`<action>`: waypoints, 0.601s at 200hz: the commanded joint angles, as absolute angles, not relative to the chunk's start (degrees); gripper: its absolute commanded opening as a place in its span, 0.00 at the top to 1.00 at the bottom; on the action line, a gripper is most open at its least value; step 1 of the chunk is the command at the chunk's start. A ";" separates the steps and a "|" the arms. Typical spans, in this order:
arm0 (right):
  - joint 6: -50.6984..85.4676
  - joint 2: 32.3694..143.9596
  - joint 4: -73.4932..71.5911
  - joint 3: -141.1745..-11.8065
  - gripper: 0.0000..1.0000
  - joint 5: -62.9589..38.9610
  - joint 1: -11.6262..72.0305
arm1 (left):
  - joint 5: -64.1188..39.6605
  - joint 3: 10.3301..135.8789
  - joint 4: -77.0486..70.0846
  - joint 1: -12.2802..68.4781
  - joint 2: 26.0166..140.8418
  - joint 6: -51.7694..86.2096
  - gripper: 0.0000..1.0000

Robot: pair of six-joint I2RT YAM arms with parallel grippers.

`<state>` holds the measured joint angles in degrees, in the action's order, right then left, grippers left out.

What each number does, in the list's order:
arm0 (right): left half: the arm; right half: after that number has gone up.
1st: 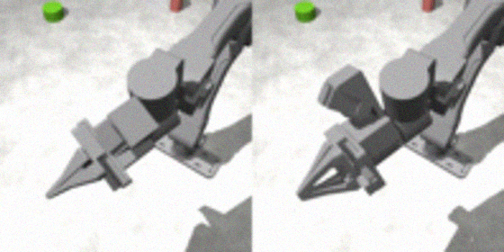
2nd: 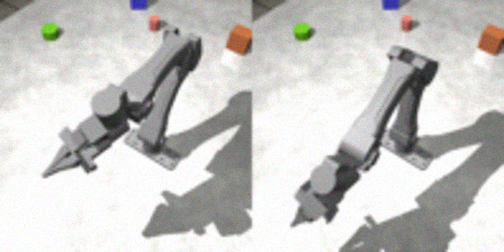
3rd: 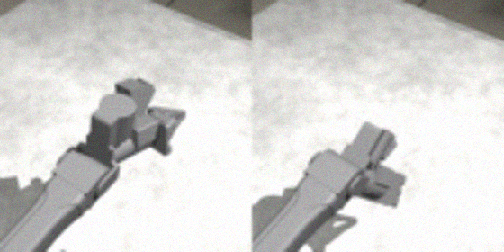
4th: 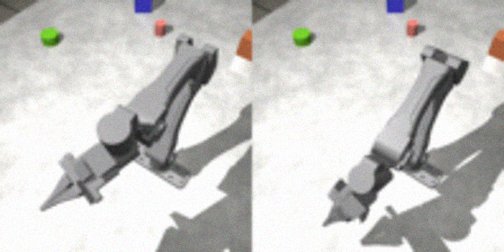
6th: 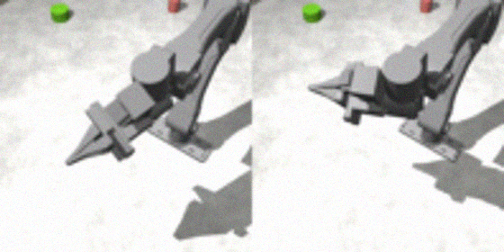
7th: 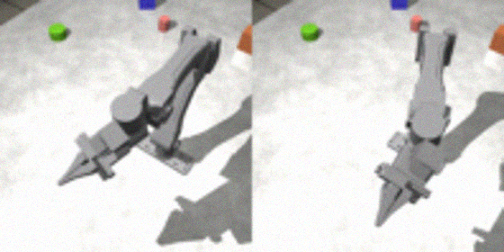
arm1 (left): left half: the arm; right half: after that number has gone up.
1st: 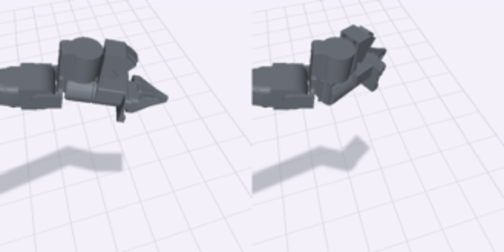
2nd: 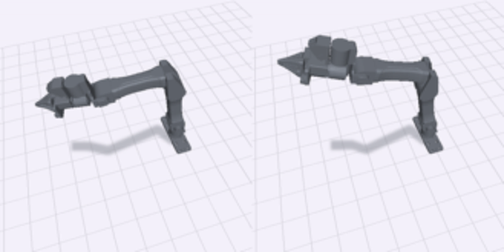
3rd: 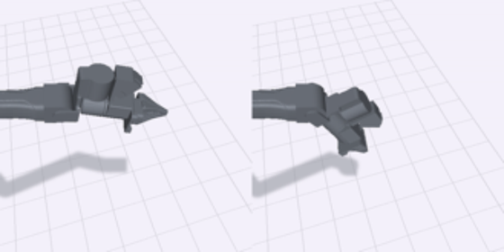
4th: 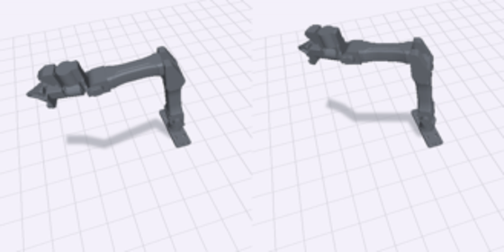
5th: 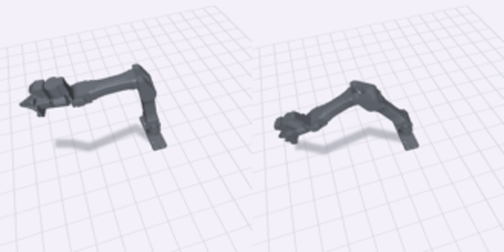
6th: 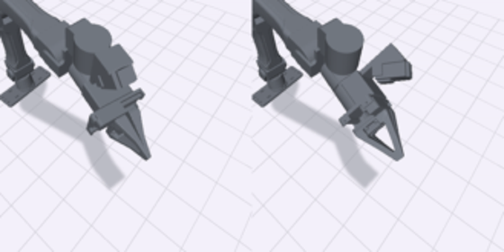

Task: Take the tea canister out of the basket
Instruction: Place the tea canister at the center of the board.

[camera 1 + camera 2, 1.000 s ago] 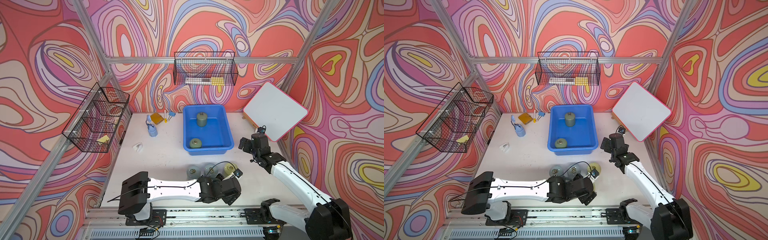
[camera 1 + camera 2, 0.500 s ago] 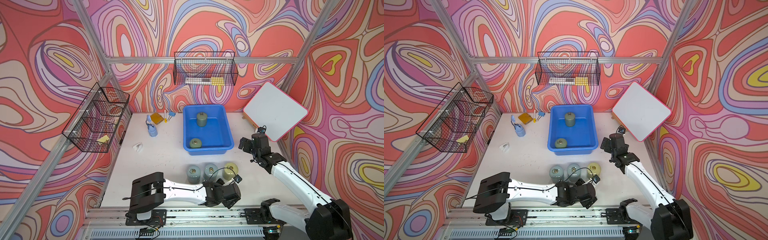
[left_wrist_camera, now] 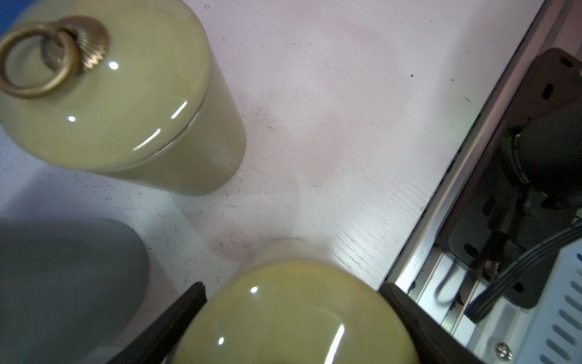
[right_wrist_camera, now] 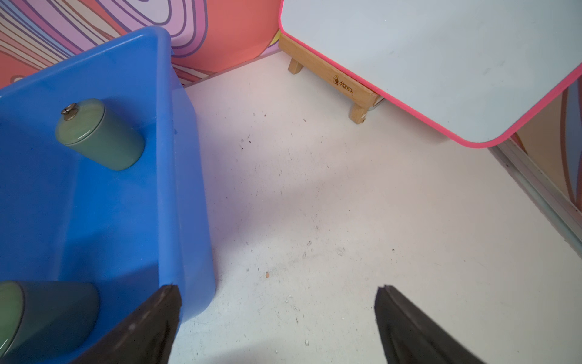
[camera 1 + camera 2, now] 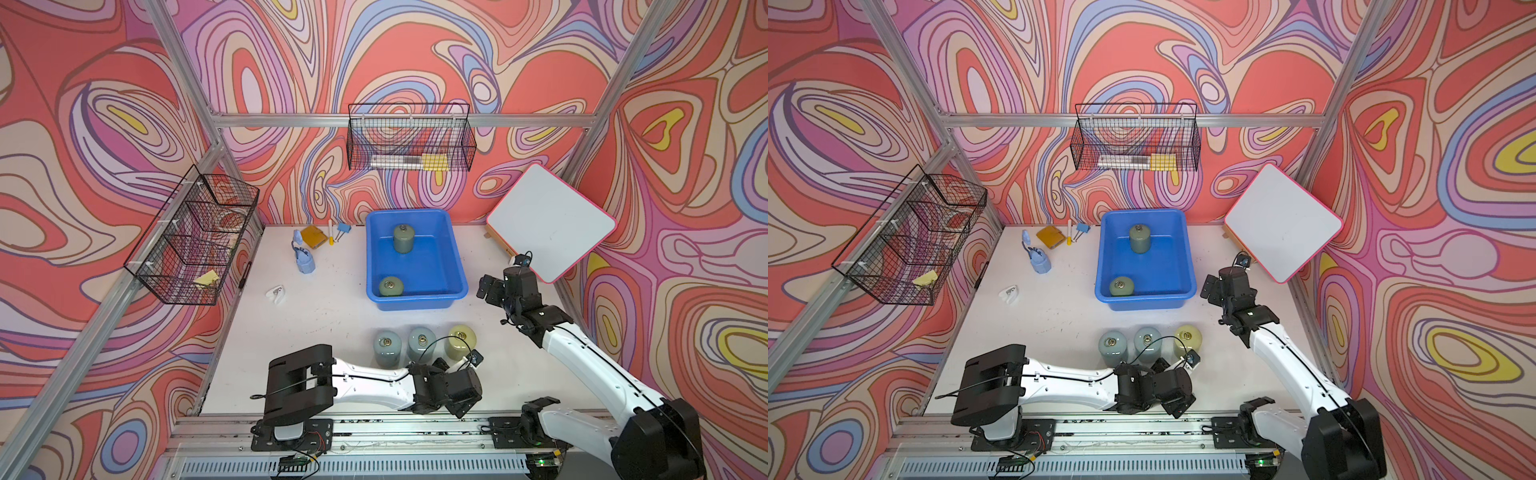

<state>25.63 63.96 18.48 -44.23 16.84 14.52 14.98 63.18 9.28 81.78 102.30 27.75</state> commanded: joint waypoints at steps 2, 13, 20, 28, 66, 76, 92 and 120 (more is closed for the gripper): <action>25.66 62.50 18.11 -43.27 0.02 16.30 14.11 | 15.68 65.67 10.47 82.01 101.57 29.60 0.01; 25.57 62.33 17.95 -43.17 0.02 16.17 14.10 | 15.88 66.21 11.41 82.07 100.81 29.88 0.01; 25.49 62.23 17.93 -43.15 0.02 16.07 14.06 | 16.21 66.64 11.98 82.01 100.22 30.01 0.01; 25.47 62.19 17.93 -43.15 0.02 16.02 14.06 | 16.50 67.08 12.67 82.00 99.50 29.99 0.01; 25.10 62.11 17.85 -43.33 0.02 15.66 14.11 | 18.05 71.01 19.07 82.01 95.17 30.15 0.01; 24.88 61.97 17.67 -43.30 0.02 15.32 14.07 | 19.50 72.30 21.17 82.06 93.91 30.33 0.01; 24.06 61.74 17.38 -43.33 0.02 14.06 14.06 | 22.77 73.92 24.27 81.87 91.62 30.75 0.01; 23.03 61.44 15.76 -43.32 0.02 10.27 14.11 | 27.55 76.81 29.40 80.08 87.63 31.15 0.01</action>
<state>24.53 62.76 18.20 -43.88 13.80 14.33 21.30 74.11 22.06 81.58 91.46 30.30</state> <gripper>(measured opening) 0.983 0.990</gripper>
